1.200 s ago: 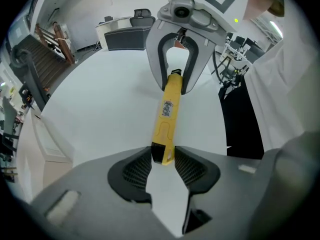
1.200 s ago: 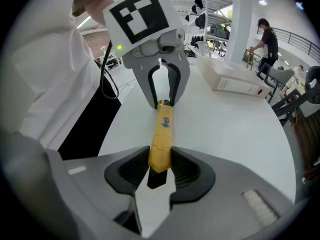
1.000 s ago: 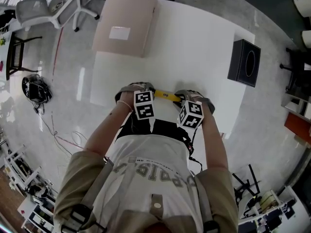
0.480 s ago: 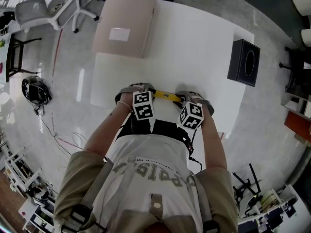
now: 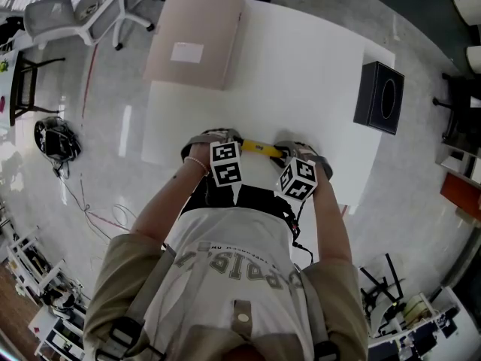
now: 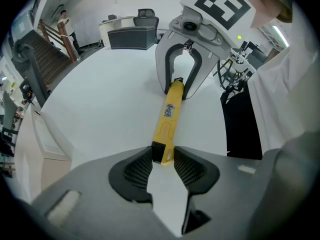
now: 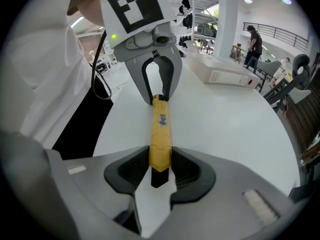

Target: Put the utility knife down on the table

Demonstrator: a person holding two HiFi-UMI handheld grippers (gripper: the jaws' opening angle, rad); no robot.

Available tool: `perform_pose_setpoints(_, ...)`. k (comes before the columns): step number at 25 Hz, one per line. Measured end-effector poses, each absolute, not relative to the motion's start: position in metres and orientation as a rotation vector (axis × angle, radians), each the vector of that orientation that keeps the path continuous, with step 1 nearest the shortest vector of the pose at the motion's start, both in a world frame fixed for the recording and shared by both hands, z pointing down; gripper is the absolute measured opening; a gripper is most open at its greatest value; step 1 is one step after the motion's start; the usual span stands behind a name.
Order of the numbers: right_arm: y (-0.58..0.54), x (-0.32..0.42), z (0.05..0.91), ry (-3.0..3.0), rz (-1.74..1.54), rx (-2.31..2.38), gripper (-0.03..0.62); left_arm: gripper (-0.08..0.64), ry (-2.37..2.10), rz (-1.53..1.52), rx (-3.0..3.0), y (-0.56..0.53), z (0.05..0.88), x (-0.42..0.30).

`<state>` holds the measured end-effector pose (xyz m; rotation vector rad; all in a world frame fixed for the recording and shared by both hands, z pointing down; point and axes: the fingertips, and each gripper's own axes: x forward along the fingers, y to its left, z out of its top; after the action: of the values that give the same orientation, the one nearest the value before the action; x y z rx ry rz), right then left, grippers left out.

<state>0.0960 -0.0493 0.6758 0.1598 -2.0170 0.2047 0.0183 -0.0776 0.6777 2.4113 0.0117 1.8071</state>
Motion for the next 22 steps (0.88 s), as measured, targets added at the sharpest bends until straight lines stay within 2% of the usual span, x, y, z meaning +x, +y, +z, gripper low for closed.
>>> perform_pose_setpoints(17, -0.051, 0.104, 0.676, -2.016, 0.223, 0.226, 0.146, 0.143, 0.023, 1.804, 2.424, -0.079, 0.678, 0.020)
perform_pose_setpoints(22, -0.048, 0.118, 0.676, -1.988, 0.242, 0.231, 0.126, 0.143, 0.025, 1.804, 2.422, -0.078, 0.678, 0.019)
